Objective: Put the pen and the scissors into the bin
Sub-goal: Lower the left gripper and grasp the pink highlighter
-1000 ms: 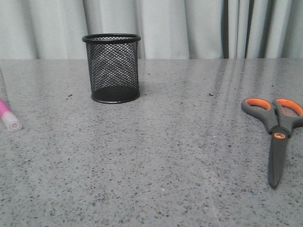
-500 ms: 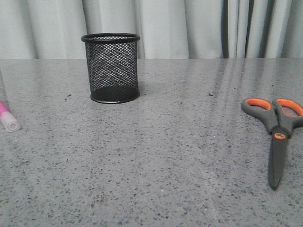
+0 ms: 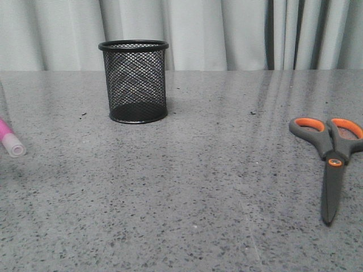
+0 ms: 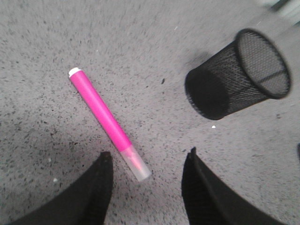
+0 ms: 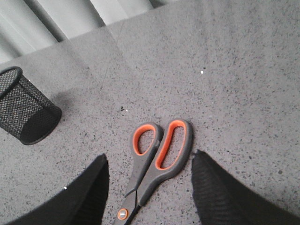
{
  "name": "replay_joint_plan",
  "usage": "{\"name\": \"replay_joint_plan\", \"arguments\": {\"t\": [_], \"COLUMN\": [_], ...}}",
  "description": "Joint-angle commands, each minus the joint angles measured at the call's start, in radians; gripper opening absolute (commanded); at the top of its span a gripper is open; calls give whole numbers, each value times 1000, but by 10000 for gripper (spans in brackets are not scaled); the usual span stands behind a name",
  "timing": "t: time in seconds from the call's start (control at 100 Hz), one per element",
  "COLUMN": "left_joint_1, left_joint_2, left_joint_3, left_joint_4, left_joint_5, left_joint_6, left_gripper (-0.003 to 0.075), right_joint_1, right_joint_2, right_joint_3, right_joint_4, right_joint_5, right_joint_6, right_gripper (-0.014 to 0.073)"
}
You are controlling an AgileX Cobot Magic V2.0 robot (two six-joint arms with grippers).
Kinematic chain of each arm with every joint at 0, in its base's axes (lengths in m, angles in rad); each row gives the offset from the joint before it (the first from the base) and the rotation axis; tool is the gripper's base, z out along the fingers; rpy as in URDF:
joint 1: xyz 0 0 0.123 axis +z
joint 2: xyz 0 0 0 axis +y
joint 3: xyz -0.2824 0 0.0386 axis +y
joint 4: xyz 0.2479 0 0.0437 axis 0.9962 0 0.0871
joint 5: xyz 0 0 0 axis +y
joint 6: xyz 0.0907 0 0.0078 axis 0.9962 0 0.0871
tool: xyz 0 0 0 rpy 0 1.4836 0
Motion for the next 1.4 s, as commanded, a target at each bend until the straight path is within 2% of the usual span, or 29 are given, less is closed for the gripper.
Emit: {"name": "replay_joint_plan", "arguments": {"t": [0.0, 0.23, 0.59, 0.68, 1.06, 1.13, 1.25, 1.39], "left_joint_1": [-6, -6, -6, -6, -6, -6, -6, -6], "left_joint_2": [113, 360, 507, 530, 632, 658, 710, 766], "left_joint_3": [-94, -195, -235, -235, -235, -235, -235, -235], "left_joint_4": [1, 116, 75, 91, 170, 199, 274, 306], "left_joint_5": [-10, 47, -4, -3, 52, 91, 169, 224], "left_joint_6": [-19, -210, -236, -276, -277, -277, -272, -194], "left_gripper": [304, 305, 305, 304, 301, 271, 173, 92], "right_joint_1": [6, 6, 6, 6, 6, 6, 6, 6], "right_joint_2": [20, 18, 18, 18, 18, 18, 18, 18], "right_joint_3": [-42, -42, -42, -42, -42, -42, -42, -42], "right_joint_4": [-1, 2, 2, 2, 2, 2, 2, 2], "right_joint_5": [-56, 25, 71, 71, 69, 69, 69, 69], "right_joint_6": [-13, -13, -13, -13, -13, -13, -13, -13], "right_gripper": [357, 357, 357, 357, 357, 357, 357, 357]}}
